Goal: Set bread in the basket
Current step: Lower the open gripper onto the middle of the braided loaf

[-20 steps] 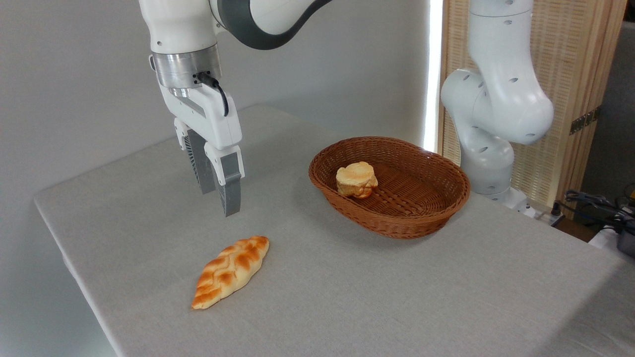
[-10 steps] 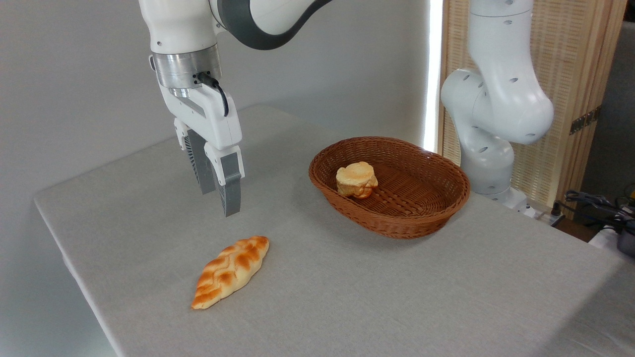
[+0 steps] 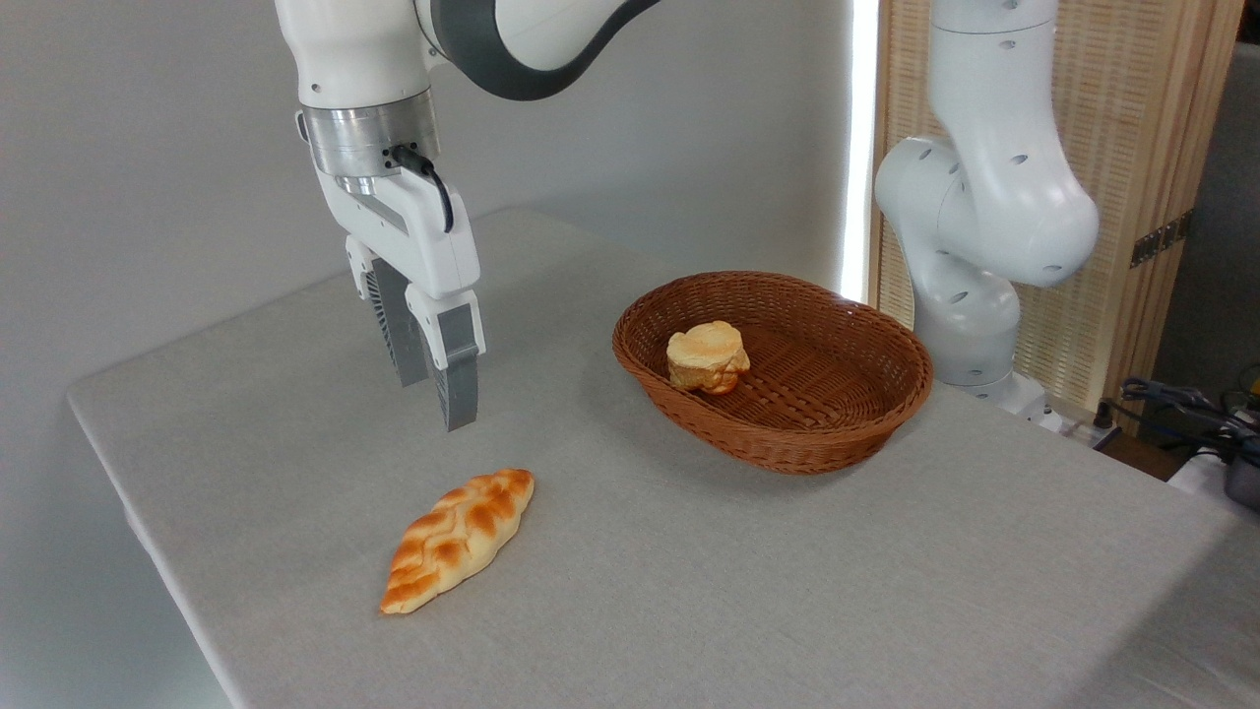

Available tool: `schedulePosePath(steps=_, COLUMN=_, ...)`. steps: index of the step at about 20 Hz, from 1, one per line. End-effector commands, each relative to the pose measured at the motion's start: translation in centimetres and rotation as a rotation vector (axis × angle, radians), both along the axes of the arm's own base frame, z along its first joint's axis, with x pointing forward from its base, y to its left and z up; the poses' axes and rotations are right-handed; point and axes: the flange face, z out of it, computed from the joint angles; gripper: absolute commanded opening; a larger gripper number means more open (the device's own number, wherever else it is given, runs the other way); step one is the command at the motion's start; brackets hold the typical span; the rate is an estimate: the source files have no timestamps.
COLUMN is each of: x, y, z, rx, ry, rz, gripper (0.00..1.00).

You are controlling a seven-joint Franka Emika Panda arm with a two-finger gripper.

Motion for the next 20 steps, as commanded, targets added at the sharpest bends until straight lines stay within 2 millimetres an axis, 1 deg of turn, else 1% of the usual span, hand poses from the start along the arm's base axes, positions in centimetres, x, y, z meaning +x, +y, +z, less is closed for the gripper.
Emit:
schedulePosePath(steps=1, x=0.2, y=-0.1, z=0.1, rx=-0.010, ry=0.004, rz=-0.004, gripper=1.00)
schedulePosePath(steps=8, x=0.2, y=0.1, z=0.1, rx=-0.011, ry=-0.002, rz=-0.001, gripper=1.00)
schedulePosePath(steps=10, x=0.1, y=0.1, z=-0.4, rx=-0.010, ry=0.004, rz=-0.002, gripper=1.00)
schedulePosePath(steps=12, x=0.4, y=0.6, z=-0.8, rx=-0.010, ry=-0.007, rz=0.005, gripper=1.00)
schedulePosePath(steps=15, x=0.4, y=1.2, z=-2.1, rx=-0.011, ry=-0.007, rz=0.015, gripper=1.00)
schedulePosePath(steps=20, x=0.3, y=1.5, z=-5.9, rx=-0.011, ry=-0.007, rz=0.022, gripper=1.00)
